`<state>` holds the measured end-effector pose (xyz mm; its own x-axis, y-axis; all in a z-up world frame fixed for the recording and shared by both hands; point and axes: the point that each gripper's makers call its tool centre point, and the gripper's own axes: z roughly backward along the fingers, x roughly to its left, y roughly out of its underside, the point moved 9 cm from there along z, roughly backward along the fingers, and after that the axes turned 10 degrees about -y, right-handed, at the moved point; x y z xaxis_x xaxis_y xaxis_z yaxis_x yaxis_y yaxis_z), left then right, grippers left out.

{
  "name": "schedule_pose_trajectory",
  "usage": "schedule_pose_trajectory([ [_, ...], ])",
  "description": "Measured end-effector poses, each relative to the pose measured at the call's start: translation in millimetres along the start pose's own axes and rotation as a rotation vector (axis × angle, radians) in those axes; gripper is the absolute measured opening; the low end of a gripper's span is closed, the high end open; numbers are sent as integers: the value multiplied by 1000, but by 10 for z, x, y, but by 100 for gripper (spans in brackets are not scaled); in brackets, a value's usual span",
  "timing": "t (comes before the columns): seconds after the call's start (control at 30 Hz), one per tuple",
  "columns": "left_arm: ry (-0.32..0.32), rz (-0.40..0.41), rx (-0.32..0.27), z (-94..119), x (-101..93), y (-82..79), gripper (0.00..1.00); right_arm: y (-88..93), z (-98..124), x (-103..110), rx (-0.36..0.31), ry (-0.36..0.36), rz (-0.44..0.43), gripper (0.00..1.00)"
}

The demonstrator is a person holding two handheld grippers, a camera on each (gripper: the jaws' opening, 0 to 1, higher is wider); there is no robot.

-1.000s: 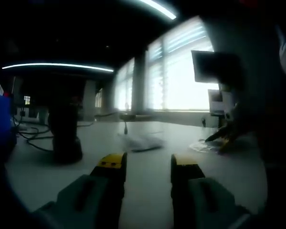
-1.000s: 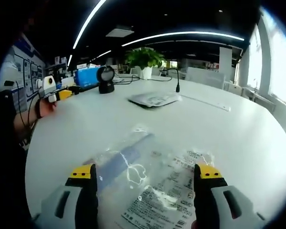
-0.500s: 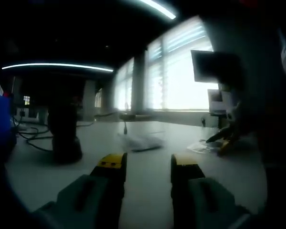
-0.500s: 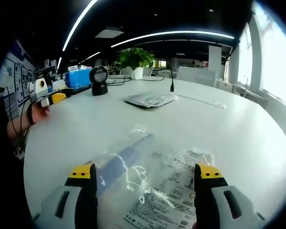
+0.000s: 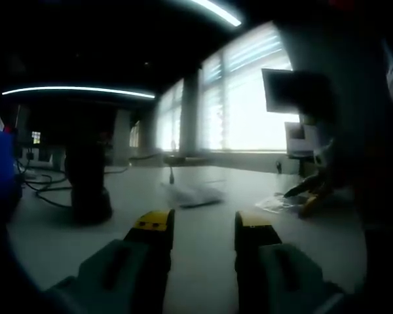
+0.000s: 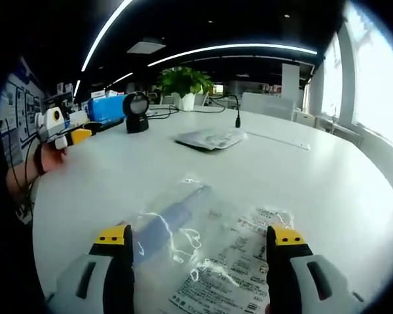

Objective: Clip sheet goods on table flip sheet goods clip sheet goods scan sheet goods put sheet goods back to table

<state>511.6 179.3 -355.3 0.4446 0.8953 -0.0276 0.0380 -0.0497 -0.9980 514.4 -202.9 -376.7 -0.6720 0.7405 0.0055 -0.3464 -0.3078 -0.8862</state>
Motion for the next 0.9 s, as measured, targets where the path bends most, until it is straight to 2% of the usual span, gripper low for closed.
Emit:
schedule_pose_trajectory([
  [0.07, -1, 0, 0, 0, 1, 0, 30, -56, 18, -6, -21, 10, 3, 73],
  [0.23, -1, -2, 2, -1, -1, 3, 30, -185, 56, -69, -58, 21, -11, 79],
  [0.4, 1, -2, 1, 0, -4, 1, 30, -163, 55, -202, -54, 32, -30, 79],
  [0.7, -1, -5, 1, 1, -2, 1, 30, -127, 8, -208, -13, 8, -15, 83],
  [0.9, -1, -7, 2, 2, -2, 1, 30, -133, 39, -265, -22, 27, -24, 81],
])
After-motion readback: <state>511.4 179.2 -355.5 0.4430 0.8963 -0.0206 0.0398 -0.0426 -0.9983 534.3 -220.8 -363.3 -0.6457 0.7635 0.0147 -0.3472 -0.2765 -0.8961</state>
